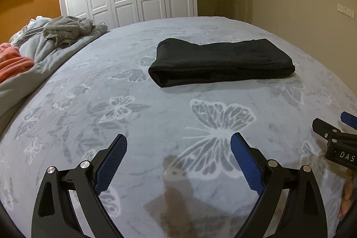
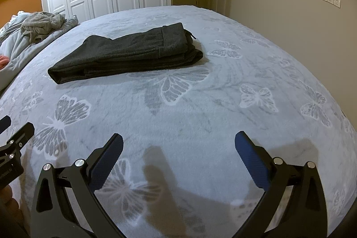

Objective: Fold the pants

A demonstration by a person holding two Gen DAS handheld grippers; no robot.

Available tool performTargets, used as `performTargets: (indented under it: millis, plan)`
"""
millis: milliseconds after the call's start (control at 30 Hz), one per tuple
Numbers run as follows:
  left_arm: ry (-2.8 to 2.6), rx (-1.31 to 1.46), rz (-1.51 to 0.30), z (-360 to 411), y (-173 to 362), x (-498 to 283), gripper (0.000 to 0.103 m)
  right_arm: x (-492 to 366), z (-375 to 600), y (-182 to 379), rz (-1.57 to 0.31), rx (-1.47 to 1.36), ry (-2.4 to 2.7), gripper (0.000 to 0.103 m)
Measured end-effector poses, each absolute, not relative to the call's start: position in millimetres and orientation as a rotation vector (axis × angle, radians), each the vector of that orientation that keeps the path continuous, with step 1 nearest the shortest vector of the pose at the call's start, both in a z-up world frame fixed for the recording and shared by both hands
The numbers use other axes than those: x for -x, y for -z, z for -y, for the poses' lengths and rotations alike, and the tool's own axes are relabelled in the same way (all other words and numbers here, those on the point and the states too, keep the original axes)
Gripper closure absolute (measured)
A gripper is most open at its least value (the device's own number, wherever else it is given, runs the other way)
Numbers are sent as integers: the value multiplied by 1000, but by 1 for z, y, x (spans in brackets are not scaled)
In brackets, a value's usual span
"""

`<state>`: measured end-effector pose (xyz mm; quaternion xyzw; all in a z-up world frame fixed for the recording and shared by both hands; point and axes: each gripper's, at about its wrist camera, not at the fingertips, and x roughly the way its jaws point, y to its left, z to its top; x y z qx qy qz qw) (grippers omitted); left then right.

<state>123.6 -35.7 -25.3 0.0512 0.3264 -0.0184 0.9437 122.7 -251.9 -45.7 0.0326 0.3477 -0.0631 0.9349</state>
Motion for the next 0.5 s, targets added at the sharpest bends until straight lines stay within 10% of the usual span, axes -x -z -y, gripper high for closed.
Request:
performTargets:
  millis: [500]
  plan:
    - [35, -149, -652, 44, 25, -120, 11, -123, 252, 46, -710, -66, 128, 5]
